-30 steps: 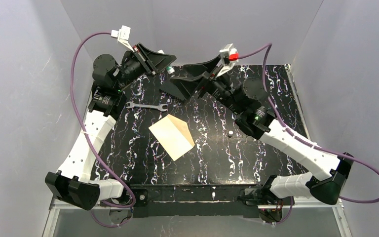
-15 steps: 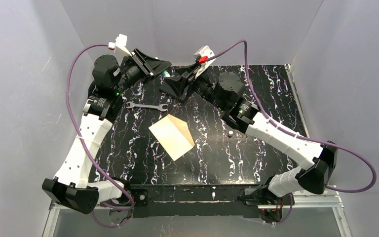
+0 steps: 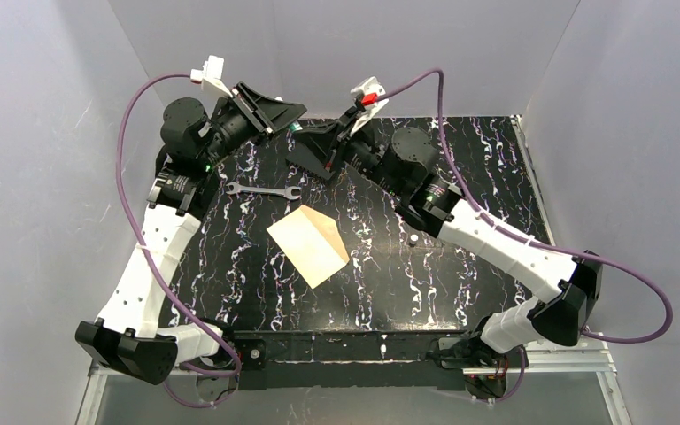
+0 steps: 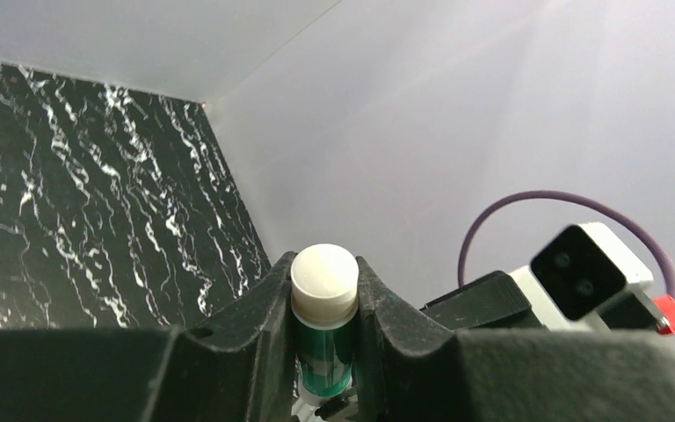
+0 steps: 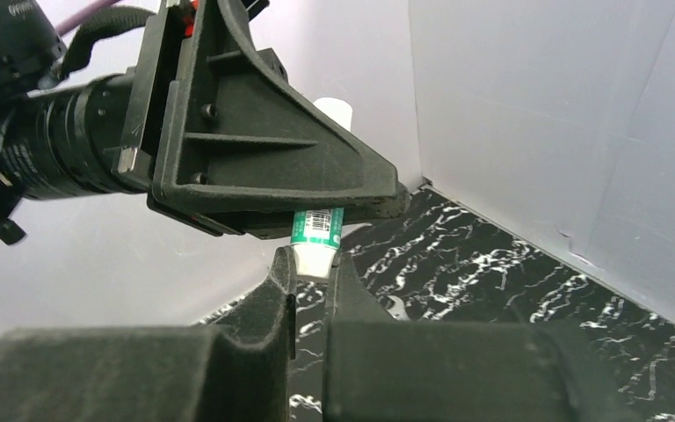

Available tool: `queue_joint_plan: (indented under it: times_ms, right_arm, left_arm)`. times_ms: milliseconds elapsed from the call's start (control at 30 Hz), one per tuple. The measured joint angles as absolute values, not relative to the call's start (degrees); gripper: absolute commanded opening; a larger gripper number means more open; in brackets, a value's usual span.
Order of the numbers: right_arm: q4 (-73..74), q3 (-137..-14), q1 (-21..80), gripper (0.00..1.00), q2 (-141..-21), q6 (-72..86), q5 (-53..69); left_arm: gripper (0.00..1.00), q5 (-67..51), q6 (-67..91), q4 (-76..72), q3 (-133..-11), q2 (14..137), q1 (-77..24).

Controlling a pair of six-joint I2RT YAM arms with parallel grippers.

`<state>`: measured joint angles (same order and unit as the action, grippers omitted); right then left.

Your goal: Place the letter into the envelope and seal it

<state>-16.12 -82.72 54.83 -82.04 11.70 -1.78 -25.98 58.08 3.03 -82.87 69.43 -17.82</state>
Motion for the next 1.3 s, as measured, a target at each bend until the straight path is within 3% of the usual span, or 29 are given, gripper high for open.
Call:
queue_joint_plan:
  times_ms: [333,633,867,1000,1067,1133,1300]
  right_arm:
    - [-25.15,-76.84,53.19,0.01,-77.54,24.77,5.37]
    - [-46.63,-73.28,49.17,0.01,-77.41,45.28,27.05]
    - [-65.73,-74.22,48.99,0.01,-84.42,61.76,34.83]
    - [-69.23,-76.82,48.75,0.49,-87.50,67.55,36.64]
    - [-66.19,-77.47,48.77,0.64,-87.05,66.70,36.69]
    - [-57.63,-77.49,49.19,0.71,-84.36,60.49,34.48]
    - [-41.41,-75.85,50.57,0.76,-74.98,43.11,24.16]
  left_arm:
    - [0.00,-40.10,49.67,-7.11,-83.07,68.38,-17.41]
    - [0.00,-60.84,51.44,-26.70,-86.08,68.47,-17.87]
    - [0.00,-67.96,51.33,-33.32,-86.76,67.55,-17.98]
    - [0.00,-68.62,51.05,-34.76,-87.24,67.55,-17.89]
    - [0.00,-68.66,50.81,-35.22,-87.26,67.61,-17.72]
    - [0.00,-67.66,50.70,-35.29,-87.15,67.59,-17.74]
    - [0.00,-60.20,50.61,-34.39,-84.79,67.20,-17.74]
